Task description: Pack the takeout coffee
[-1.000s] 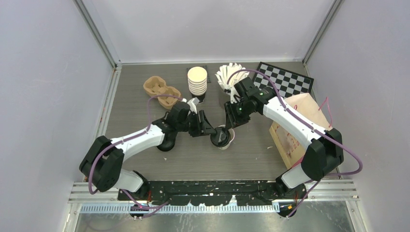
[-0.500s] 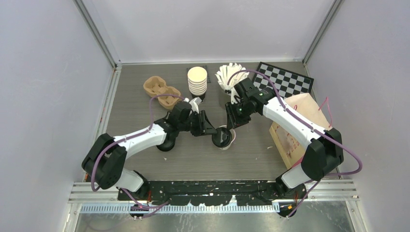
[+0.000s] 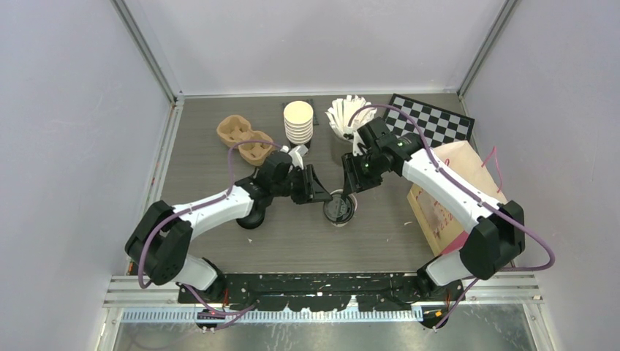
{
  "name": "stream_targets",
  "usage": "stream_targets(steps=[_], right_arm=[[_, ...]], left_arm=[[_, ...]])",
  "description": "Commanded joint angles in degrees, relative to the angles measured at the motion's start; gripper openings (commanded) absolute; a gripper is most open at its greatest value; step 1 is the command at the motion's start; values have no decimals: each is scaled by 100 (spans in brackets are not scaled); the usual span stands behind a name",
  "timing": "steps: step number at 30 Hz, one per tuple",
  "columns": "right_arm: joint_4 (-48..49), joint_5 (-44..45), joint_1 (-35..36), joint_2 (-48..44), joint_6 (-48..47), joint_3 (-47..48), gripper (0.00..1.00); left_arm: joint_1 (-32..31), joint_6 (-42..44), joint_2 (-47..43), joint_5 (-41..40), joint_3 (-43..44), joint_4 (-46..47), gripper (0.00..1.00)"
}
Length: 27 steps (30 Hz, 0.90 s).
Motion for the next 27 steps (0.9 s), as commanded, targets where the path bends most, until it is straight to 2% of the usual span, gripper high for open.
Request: stream_targets(steps=[1,9,13,17,27], right_arm=[[-114,158,-18,-404,44,105,48],[-158,137,20,-358,-85,-47,49],[-154,178,92,-308,-111,-116,55],[-119,241,155,-256,-124,-143,56],[-44,600,233,-98,-137,-282,46]], left_arm=[[-31,-22,114,19,305,238,37],[-64,-14,211,-34,444,178,36],[-74,-7,258,-41,495,152,36],[-100,2,316,-36,562,137,36],[-123,39,394,-42,656,54,36]])
